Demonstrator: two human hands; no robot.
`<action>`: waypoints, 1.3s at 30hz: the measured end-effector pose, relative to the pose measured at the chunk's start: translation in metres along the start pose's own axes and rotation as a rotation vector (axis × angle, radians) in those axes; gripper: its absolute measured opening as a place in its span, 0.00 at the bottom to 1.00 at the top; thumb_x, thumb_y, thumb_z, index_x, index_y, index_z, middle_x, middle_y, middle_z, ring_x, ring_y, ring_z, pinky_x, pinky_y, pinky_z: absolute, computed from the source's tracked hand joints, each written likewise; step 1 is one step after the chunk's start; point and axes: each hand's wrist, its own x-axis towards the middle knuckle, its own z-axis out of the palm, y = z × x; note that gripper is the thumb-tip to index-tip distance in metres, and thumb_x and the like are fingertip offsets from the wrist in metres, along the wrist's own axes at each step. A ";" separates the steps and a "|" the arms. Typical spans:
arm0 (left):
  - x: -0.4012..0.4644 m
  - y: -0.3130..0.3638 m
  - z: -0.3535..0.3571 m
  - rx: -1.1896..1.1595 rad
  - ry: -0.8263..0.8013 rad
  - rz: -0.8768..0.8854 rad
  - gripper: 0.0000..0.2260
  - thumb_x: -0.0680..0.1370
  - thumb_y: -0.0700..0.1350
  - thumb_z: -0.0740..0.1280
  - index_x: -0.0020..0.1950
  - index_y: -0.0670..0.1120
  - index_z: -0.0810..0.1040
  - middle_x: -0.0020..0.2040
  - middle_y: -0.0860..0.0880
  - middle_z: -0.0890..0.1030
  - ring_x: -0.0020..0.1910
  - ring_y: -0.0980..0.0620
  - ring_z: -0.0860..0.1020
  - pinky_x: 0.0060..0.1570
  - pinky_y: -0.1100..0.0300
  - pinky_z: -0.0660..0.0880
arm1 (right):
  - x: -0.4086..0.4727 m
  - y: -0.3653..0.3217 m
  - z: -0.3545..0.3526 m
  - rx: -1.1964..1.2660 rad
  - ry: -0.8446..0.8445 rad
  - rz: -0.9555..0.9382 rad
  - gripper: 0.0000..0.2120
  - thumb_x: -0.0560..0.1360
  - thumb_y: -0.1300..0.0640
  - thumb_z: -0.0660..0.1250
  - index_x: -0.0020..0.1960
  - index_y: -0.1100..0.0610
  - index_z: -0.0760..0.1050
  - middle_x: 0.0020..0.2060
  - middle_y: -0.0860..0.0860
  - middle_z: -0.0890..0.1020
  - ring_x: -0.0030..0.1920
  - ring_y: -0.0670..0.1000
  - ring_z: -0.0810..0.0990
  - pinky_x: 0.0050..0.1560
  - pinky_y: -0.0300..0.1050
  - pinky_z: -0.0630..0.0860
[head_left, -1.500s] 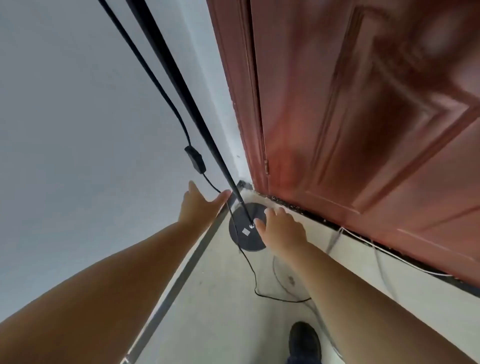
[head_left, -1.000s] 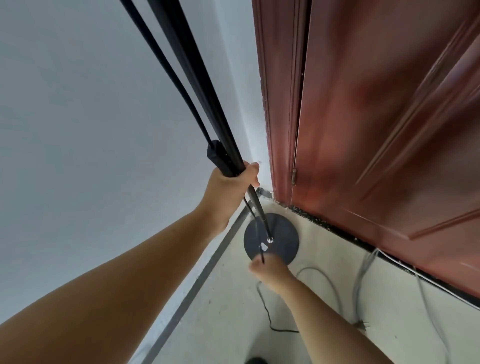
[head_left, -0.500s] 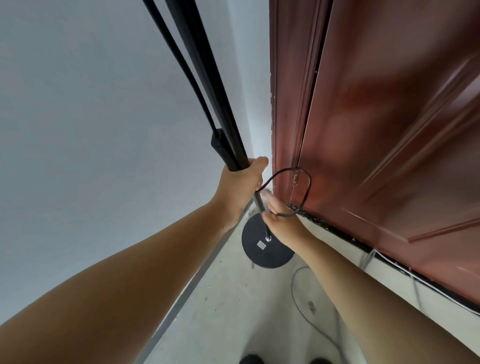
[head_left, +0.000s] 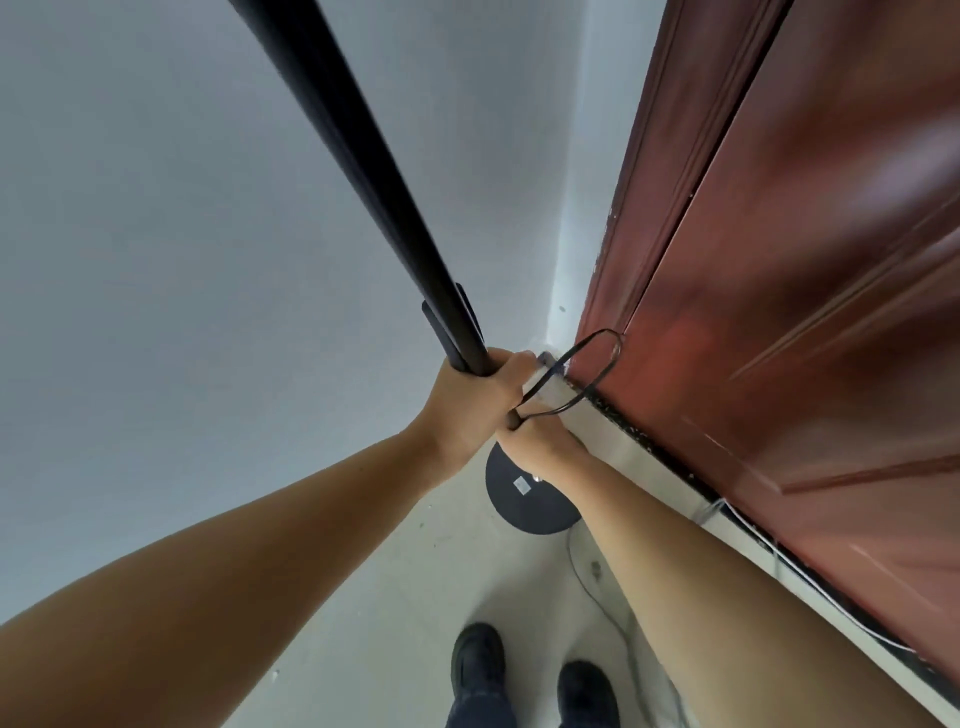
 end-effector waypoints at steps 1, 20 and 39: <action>-0.015 0.009 -0.009 -0.025 0.018 -0.008 0.18 0.73 0.37 0.61 0.30 0.43 0.52 0.29 0.44 0.58 0.32 0.46 0.55 0.31 0.58 0.57 | -0.015 -0.013 0.000 -0.010 -0.035 -0.006 0.23 0.77 0.60 0.60 0.26 0.52 0.57 0.24 0.48 0.63 0.26 0.46 0.62 0.26 0.36 0.58; -0.435 0.073 -0.174 -0.466 0.651 0.042 0.25 0.74 0.36 0.60 0.18 0.50 0.61 0.18 0.54 0.63 0.20 0.54 0.62 0.24 0.66 0.64 | -0.373 -0.193 0.113 -0.433 -0.624 -0.289 0.07 0.74 0.53 0.62 0.39 0.53 0.70 0.29 0.49 0.71 0.28 0.48 0.70 0.27 0.40 0.65; -0.930 -0.112 -0.293 -0.559 1.198 0.015 0.26 0.74 0.38 0.59 0.16 0.52 0.62 0.17 0.55 0.64 0.20 0.54 0.63 0.33 0.59 0.65 | -0.774 -0.196 0.454 -0.820 -1.039 -0.637 0.07 0.71 0.56 0.58 0.36 0.56 0.64 0.27 0.49 0.68 0.25 0.48 0.65 0.25 0.38 0.61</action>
